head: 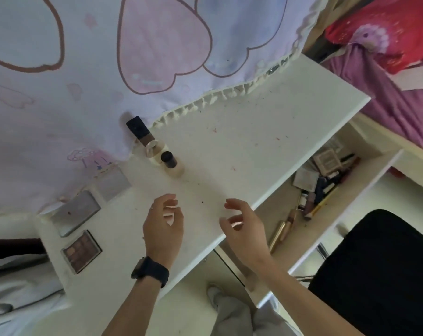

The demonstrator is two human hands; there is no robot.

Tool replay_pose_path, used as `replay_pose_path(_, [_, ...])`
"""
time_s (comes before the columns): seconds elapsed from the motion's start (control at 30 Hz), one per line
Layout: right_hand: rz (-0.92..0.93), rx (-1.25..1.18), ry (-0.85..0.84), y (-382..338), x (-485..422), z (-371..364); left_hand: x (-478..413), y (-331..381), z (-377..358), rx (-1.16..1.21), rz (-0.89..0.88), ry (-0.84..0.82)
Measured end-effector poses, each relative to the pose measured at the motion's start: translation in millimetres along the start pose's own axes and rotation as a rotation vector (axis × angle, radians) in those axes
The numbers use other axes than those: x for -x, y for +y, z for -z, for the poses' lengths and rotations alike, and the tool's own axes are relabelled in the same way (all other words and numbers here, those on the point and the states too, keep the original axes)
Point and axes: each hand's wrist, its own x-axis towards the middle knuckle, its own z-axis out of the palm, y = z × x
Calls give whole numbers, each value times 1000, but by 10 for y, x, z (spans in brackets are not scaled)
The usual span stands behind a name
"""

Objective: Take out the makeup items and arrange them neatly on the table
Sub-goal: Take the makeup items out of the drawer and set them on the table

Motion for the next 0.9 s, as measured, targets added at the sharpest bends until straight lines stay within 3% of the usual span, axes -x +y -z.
replay_pose_path(0.2, [-160, 168, 24, 720, 649, 958, 948, 196, -871, 38, -46, -286])
replay_pose_path(0.33, [-106, 407, 86, 994, 630, 1446, 1206, 228, -1448, -41, -19, -510])
replay_pose_path(0.47, [-53, 493, 149, 1056, 336, 1845, 1118, 271, -1934, -148, 10, -662])
replay_pose_path(0.7, [-50, 530, 171, 1105, -693, 2407, 507, 609, -2794, -386, -146, -698])
replay_pose_path(0.9, [-100, 719, 107, 1241, -1453, 2669, 91, 762, -3375, -667, -417, -647])
